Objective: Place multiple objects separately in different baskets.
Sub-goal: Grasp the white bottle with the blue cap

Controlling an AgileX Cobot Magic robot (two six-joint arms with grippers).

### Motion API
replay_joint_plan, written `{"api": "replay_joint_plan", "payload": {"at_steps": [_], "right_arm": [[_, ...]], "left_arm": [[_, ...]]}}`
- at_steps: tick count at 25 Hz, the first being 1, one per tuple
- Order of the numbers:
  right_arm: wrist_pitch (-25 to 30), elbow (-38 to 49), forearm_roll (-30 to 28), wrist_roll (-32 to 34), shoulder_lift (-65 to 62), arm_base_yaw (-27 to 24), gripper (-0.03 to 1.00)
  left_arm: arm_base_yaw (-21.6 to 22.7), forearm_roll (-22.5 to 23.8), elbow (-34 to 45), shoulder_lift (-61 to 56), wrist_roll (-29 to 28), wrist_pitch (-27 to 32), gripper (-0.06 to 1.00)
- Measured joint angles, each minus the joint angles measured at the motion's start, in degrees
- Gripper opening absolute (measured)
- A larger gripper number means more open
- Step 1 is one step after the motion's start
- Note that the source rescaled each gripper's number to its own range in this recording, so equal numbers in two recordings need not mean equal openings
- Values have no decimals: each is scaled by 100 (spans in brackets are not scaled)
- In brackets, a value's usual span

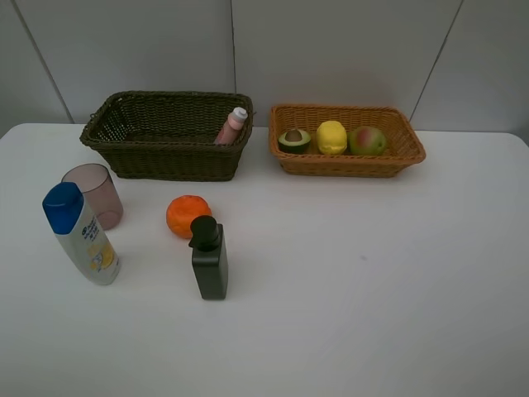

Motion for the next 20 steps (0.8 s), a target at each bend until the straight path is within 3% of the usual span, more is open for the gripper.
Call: {"api": "replay_joint_plan", "payload": {"at_steps": [9, 20], "right_arm": [[-123, 952, 663, 0, -463, -1767, 100], [-438, 1011, 728, 0, -1767, -3358, 100]], "left_arm": [[0, 0, 0, 0, 0, 0, 100], [0, 0, 0, 0, 0, 0, 100]]}}
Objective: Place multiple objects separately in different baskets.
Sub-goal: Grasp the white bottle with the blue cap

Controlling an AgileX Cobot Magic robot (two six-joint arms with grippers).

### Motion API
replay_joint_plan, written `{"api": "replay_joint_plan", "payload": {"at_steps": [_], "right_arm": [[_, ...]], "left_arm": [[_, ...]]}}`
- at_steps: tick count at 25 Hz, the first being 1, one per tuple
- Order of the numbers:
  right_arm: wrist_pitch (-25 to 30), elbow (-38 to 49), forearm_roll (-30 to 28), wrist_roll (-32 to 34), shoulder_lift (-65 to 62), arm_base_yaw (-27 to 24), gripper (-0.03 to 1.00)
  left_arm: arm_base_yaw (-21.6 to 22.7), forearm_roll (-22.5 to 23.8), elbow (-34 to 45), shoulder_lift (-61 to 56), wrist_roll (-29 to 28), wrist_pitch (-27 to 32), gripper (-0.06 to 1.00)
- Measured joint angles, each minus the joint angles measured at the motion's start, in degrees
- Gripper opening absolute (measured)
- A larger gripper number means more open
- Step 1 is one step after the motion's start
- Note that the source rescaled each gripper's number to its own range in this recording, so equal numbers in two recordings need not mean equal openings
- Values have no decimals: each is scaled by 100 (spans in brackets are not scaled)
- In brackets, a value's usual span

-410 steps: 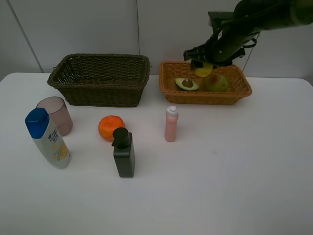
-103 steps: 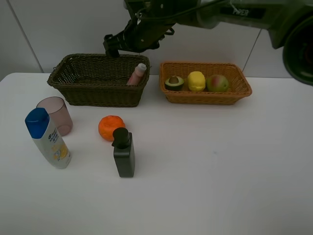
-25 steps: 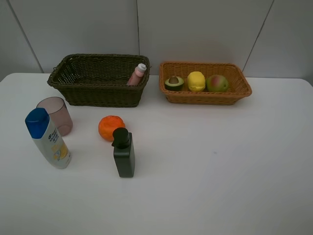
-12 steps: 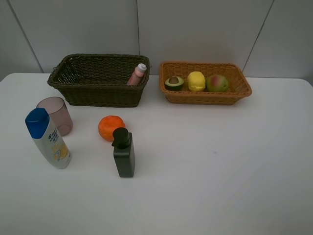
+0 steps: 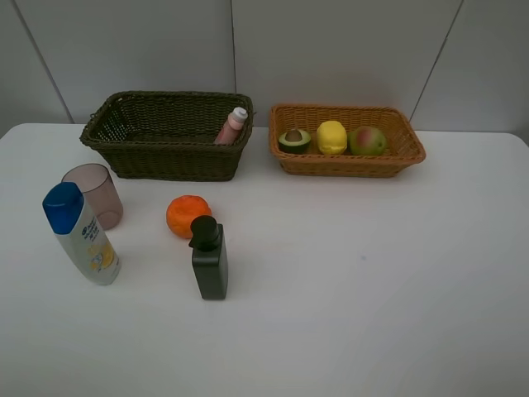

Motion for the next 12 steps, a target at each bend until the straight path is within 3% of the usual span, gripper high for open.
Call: {"api": "replay_joint_plan", "payload": {"at_steps": [4, 12], "right_arm": [[-10, 0, -108, 0, -426, -379, 100], [-134, 5, -304, -199, -644, -451, 100]], "left_arm": [[0, 0, 0, 0, 0, 0, 100], [0, 0, 0, 0, 0, 0, 100]]}}
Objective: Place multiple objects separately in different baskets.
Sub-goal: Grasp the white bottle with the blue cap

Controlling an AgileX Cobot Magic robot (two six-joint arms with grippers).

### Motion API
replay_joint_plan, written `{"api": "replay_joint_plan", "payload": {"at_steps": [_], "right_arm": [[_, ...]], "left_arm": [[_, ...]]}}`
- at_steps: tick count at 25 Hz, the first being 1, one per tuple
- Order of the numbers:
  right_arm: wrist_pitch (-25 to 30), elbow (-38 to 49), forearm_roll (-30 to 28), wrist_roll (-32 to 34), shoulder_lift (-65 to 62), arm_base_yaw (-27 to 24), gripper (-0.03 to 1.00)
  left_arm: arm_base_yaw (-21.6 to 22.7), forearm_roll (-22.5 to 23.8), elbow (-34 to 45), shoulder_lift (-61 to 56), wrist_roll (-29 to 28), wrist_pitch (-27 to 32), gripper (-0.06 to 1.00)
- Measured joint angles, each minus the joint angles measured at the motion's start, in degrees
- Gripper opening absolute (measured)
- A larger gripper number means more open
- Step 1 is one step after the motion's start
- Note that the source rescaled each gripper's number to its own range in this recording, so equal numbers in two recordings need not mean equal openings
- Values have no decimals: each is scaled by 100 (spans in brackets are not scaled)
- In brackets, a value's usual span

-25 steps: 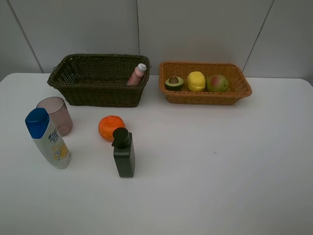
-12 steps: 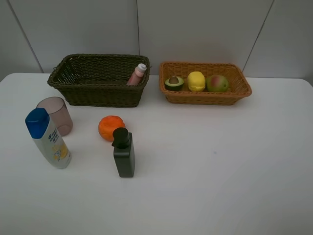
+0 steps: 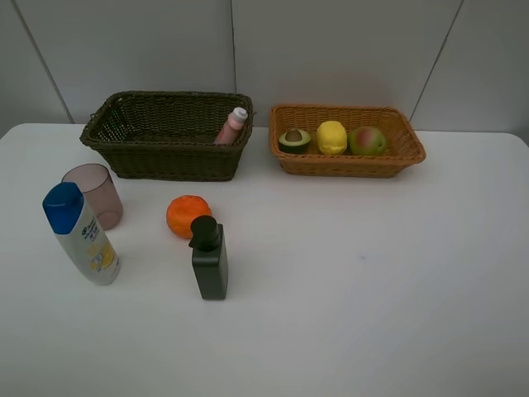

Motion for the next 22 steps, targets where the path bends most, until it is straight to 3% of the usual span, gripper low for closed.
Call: {"api": "replay_joint_plan", "payload": {"at_steps": [4, 11, 14, 22], "right_arm": [[-341, 25, 98, -1066, 0, 0, 100], [-382, 145, 686, -2092, 0, 0, 100], [-369, 150, 892, -2396, 0, 0, 100], [-369, 156, 945, -2466, 0, 0, 100]], "left_arm": [[0, 0, 0, 0, 0, 0, 100], [0, 0, 0, 0, 0, 0, 100], [0, 0, 0, 0, 0, 0, 100], [0, 0, 0, 0, 0, 0, 100]]}}
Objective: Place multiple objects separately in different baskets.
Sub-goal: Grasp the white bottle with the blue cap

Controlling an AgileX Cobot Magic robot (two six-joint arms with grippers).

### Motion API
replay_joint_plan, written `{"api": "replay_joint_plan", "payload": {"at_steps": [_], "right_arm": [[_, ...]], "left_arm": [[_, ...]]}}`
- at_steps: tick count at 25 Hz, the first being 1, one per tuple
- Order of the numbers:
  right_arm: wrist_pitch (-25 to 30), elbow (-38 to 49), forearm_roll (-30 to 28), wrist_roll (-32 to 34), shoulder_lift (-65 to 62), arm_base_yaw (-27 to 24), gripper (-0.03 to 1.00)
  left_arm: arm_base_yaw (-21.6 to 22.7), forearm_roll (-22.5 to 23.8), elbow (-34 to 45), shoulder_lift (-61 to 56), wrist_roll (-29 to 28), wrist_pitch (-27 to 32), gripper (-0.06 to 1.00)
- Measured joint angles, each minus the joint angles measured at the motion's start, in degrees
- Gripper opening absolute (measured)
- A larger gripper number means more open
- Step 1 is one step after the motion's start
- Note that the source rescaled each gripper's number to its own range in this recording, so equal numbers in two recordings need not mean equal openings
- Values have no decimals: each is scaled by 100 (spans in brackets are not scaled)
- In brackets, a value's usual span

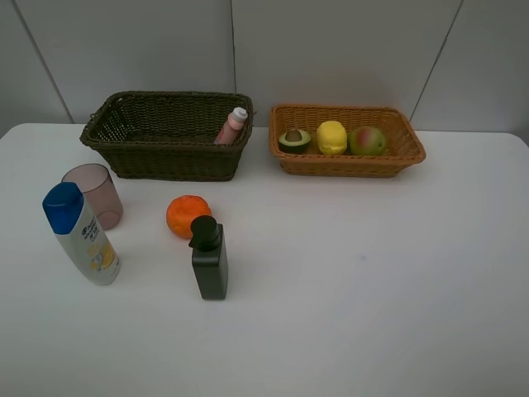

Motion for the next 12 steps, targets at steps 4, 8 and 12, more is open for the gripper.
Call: {"api": "replay_joint_plan", "payload": {"at_steps": [4, 8, 12], "right_arm": [[0, 0, 0, -5, 0, 0, 100], [0, 0, 27, -66, 0, 0, 100], [0, 0, 89, -145, 0, 0, 100]], "left_arm": [[0, 0, 0, 0, 0, 0, 100], [0, 0, 0, 0, 0, 0, 100], [0, 0, 0, 0, 0, 0, 100]]}}
